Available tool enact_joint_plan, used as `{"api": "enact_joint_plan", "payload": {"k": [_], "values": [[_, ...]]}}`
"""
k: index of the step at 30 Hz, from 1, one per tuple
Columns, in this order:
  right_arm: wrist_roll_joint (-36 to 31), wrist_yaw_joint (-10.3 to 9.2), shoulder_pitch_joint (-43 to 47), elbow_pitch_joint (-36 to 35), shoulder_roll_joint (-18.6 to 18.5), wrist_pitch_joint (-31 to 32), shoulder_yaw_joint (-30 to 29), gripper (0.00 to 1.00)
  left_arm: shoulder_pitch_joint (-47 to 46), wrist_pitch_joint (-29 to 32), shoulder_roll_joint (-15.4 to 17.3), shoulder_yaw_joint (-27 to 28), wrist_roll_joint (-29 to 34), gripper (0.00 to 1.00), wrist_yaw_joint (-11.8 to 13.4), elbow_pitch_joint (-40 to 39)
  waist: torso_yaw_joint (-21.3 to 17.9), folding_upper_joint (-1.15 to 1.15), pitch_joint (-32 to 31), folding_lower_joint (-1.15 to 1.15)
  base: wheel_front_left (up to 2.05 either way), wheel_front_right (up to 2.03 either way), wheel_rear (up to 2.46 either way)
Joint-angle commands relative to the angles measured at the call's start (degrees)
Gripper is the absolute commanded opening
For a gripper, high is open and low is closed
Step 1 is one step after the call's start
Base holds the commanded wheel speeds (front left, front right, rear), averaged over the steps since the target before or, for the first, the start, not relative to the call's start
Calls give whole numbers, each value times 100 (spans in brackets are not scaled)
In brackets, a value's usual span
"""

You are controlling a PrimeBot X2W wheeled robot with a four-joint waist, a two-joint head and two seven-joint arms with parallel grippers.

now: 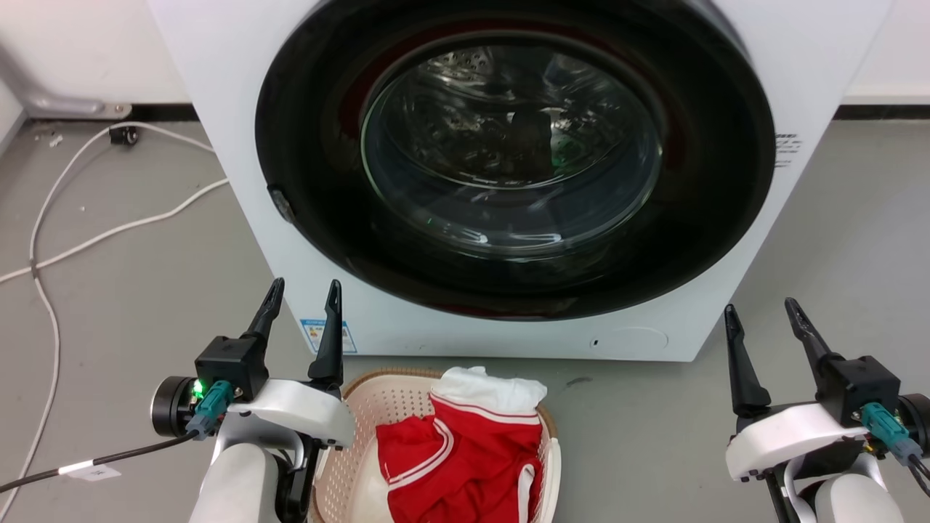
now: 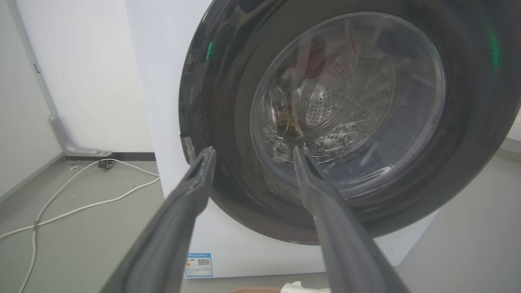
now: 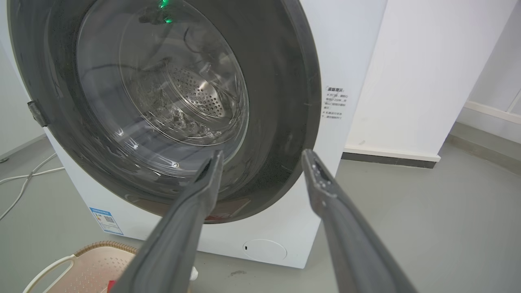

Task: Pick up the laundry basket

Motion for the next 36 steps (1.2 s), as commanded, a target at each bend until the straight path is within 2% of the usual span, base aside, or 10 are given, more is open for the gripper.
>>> {"api": "enact_joint_plan", "payload": {"k": [1, 10, 17, 23, 36], "values": [[-3, -2, -101, 22, 20, 3, 28, 100, -54, -41, -5, -6, 32, 100, 22, -3, 59, 0, 88, 0, 0, 0, 0], [106, -2, -272, 208, 18, -5, 266, 100, -198, -33, -5, 134, 63, 100, 51, 154, 258, 0, 483, 0, 0, 0, 0], [235, -2, -475, 639, 17, 11, 634, 100, -427, -29, 61, 251, 67, 100, 0, 628, 307, 0, 863, 0, 0, 0, 0], [464, -2, -713, 1259, 16, 84, 928, 100, -752, -29, 240, 276, 50, 100, -57, 1257, 229, 0, 1167, 0, 0, 0, 0], [1226, -2, -1586, 2901, 15, 292, 1724, 100, -1681, 1, 818, 73, -251, 100, -138, 3190, -136, 0, 1800, 0, 0, 0, 0]]}}
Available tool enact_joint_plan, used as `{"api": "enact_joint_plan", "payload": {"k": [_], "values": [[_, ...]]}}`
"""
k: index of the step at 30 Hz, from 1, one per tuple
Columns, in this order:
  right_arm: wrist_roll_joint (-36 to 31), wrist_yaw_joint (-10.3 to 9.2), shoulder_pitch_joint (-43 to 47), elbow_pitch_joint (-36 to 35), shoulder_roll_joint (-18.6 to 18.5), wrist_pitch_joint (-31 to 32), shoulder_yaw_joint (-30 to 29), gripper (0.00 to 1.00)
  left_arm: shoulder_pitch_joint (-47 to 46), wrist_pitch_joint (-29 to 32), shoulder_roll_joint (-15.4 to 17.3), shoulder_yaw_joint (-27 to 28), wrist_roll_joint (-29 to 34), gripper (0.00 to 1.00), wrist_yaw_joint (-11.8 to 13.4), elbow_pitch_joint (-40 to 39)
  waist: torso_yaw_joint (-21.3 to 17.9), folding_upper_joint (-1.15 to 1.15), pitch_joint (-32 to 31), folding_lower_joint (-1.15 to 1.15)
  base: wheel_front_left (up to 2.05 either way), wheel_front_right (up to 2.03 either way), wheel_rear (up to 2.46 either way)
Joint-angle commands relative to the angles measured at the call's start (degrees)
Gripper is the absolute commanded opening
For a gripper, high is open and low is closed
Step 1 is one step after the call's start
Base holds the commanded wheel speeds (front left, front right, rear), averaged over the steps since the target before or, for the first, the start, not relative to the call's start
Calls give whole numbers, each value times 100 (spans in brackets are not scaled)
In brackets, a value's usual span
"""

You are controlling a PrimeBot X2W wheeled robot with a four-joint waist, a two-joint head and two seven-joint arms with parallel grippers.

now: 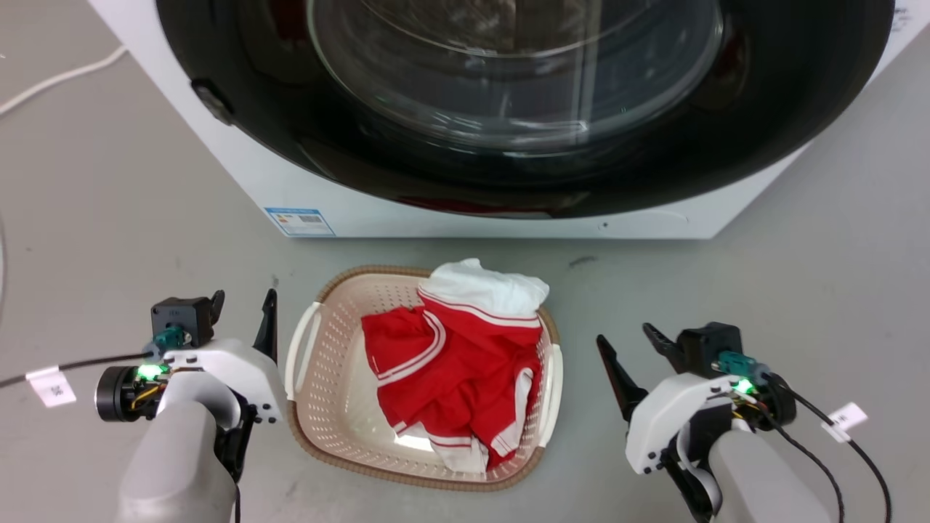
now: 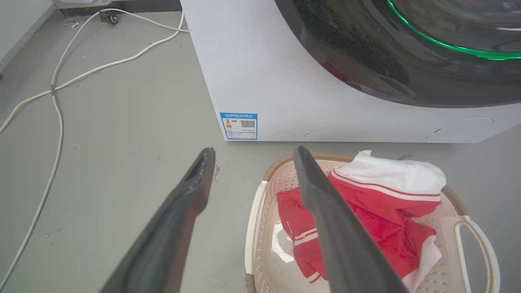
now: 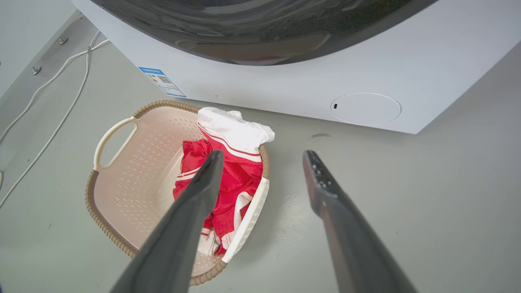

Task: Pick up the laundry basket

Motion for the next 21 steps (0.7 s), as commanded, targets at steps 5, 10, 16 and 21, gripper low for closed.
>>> {"api": "enact_joint_plan", "payload": {"k": [5, 10, 16, 21], "values": [[441, -2, -462, 518, 7, -29, 448, 100, -388, 125, 163, -224, -209, 100, -10, 538, -199, 0, 387, -1, 0, 0, 0], [1002, -2, -854, 955, 7, -6, 1047, 100, -709, 236, 334, -397, -433, 100, -5, 974, -299, 0, 719, -1, 0, 0, 0], [1635, -2, -1289, 1310, 7, 65, 1724, 100, -1059, 344, 532, -597, -655, 100, -6, 1323, -387, 0, 1114, -1, 0, 0, 0], [2061, -2, -1693, 1571, 8, 120, 2132, 100, -1386, 487, 644, -785, -819, 100, -6, 1483, -429, 0, 1497, -1, 0, 0, 0]]}}
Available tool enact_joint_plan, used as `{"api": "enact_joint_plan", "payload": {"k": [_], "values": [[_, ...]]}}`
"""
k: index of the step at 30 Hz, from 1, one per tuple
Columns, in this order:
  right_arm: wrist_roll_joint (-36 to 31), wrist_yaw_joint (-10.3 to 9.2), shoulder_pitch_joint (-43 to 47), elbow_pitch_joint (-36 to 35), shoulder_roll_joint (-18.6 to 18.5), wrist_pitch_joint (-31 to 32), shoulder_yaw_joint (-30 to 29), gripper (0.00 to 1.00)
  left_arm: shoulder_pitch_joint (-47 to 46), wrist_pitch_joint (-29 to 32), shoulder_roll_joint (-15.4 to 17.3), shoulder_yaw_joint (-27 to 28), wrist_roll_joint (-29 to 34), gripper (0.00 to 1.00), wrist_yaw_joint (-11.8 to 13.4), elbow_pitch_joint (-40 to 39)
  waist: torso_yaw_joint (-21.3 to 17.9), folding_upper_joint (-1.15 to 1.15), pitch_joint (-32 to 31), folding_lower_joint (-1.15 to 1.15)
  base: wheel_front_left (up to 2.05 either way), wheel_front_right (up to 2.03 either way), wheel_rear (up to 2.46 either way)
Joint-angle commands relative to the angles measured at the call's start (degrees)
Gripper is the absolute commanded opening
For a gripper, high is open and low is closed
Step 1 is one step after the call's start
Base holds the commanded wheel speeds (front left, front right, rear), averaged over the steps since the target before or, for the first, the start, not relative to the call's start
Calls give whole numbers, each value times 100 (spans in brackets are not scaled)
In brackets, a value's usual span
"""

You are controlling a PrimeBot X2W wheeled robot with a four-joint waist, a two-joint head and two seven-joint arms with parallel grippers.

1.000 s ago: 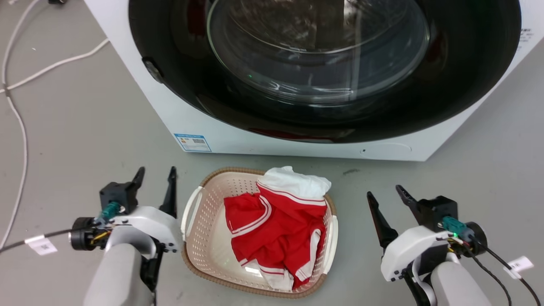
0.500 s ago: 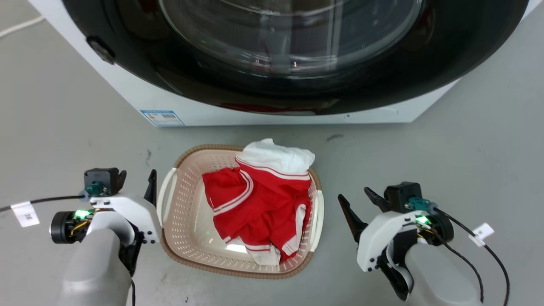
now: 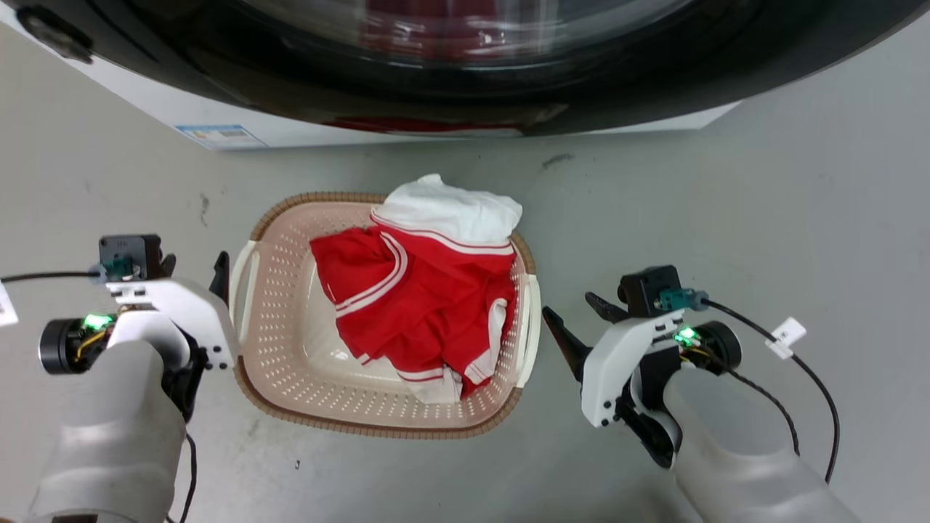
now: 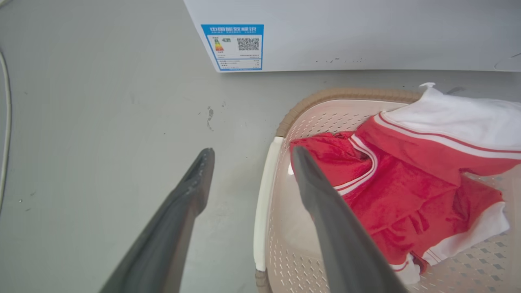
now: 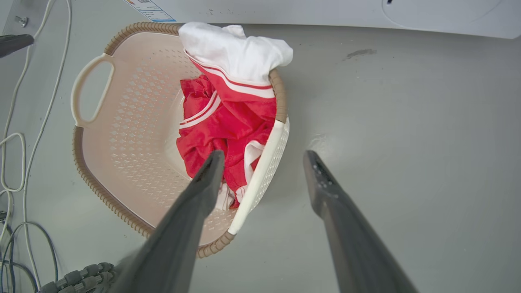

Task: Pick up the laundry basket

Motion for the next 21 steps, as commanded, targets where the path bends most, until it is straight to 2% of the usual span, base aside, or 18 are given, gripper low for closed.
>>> {"api": "enact_joint_plan", "payload": {"k": [1, 9, 21], "values": [[77, -2, -148, 45, 7, -10, 68, 100, -101, 33, 35, -36, -33, 100, 4, 42, -39, 0, 197, -1, 0, 0, 0], [615, -2, -668, 287, 8, 6, 664, 100, -547, 240, 196, -252, -192, 100, 3, 295, -81, 0, 706, -1, 0, 0, 0], [1244, -2, -1079, 417, 7, 18, 1406, 100, -816, 329, 237, -531, -375, 100, 7, 472, -92, 0, 1156, -1, 0, 0, 0]]}}
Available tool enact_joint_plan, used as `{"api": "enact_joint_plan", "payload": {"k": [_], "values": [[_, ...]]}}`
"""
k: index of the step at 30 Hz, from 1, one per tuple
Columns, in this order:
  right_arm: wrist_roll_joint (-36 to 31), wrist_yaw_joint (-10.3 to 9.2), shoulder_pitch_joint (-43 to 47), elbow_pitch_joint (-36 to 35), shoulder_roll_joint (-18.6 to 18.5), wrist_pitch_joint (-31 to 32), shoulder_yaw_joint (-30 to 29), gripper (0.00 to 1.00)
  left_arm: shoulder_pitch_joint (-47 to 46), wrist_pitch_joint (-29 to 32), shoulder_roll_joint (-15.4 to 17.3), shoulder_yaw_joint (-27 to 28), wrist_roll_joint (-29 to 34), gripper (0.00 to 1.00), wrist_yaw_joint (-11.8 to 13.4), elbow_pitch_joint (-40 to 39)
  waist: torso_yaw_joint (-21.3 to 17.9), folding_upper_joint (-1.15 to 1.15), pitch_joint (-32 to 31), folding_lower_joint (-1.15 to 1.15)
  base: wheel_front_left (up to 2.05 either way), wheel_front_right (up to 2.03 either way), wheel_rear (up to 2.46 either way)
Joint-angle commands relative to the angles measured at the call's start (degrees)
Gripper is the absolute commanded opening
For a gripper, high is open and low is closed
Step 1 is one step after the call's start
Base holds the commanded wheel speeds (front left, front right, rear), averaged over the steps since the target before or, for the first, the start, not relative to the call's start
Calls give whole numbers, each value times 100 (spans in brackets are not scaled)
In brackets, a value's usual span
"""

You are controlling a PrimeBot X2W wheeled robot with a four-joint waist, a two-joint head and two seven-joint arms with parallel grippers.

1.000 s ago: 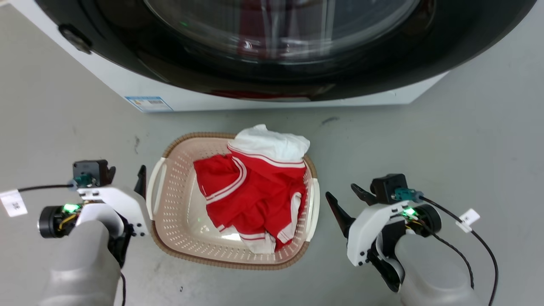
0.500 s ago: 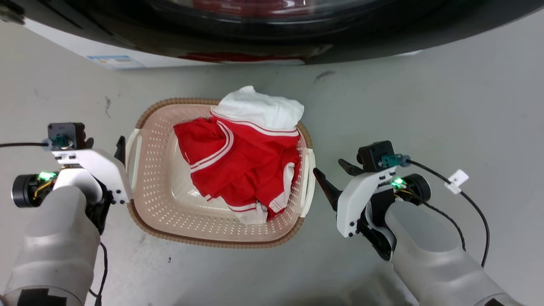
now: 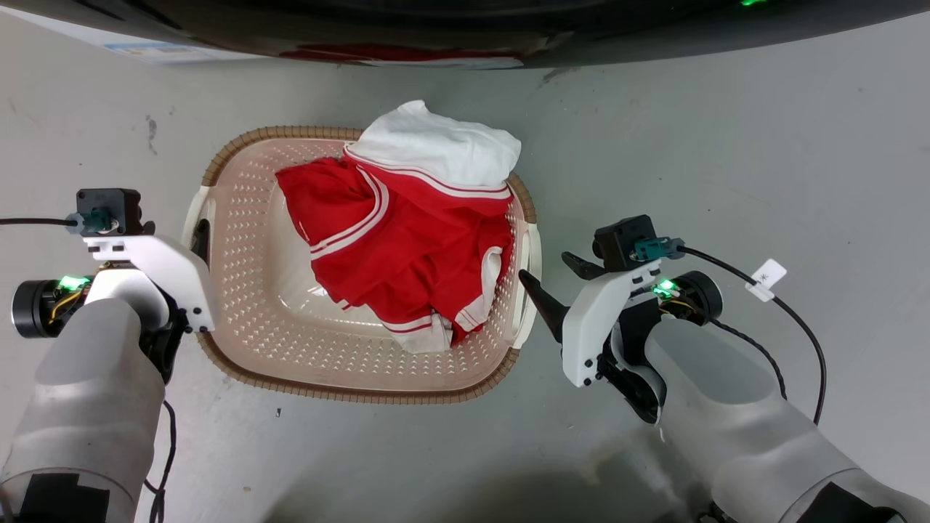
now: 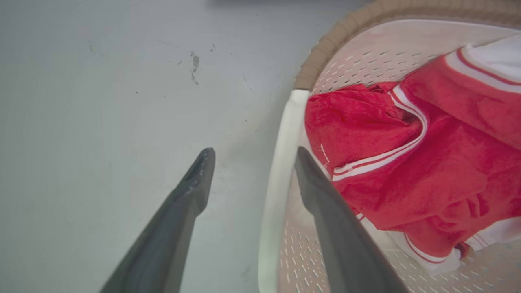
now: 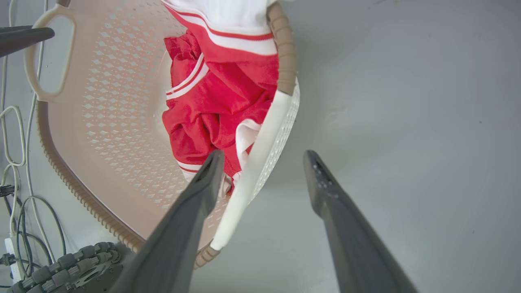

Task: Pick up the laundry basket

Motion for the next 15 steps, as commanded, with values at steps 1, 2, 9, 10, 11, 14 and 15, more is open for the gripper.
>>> {"api": "enact_joint_plan", "payload": {"k": [1, 2, 9, 10, 11, 14, 15], "values": [[85, -2, -104, 10, 7, -9, 72, 100, -106, 14, 12, -27, -32, 100, 11, 16, -1, 0, 66, -1, 0, 0, 0], [128, -2, -136, 24, 5, -21, 120, 100, -118, 25, 1, -49, -53, 100, 11, 22, 0, 0, 95, -1, 0, 0, 0], [400, -2, -251, 63, 5, 55, 440, 100, -189, 81, -28, -178, -150, 100, 11, 70, -4, 0, 229, -1, 0, 0, 0], [440, -2, -275, 64, 7, 52, 489, 100, -203, 81, -27, -192, -161, 100, 11, 77, -7, 0, 250, -1, 0, 0, 0], [477, -2, -306, 46, 7, 56, 540, 100, -210, 100, -29, -198, -196, 100, 11, 87, -10, 0, 275, -1, 0, 0, 0], [593, -2, -366, 53, 5, 50, 653, 100, -222, 138, -32, -226, -256, 100, 11, 107, -19, 0, 340, -1, 0, 0, 0], [638, -2, -373, 53, 7, 69, 700, 100, -235, 149, -32, -237, -278, 100, 11, 113, -17, 0, 357, -1, 0, 0, 0]]}}
